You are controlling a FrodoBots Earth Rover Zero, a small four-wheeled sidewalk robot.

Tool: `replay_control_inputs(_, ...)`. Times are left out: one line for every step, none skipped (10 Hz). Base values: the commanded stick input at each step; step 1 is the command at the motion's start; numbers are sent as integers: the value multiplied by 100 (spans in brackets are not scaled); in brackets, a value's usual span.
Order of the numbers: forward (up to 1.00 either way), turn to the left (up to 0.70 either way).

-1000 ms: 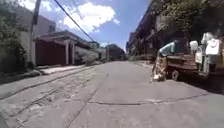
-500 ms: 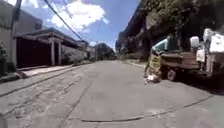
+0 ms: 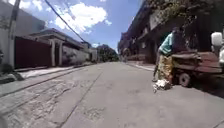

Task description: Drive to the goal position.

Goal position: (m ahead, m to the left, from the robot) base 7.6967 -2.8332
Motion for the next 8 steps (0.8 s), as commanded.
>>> replay_control_inputs(85,0)
replay_control_inputs(85,0)
replay_control_inputs(85,0)
replay_control_inputs(85,0)
replay_control_inputs(85,0)
replay_control_inputs(85,0)
replay_control_inputs(85,0)
replay_control_inputs(85,0)
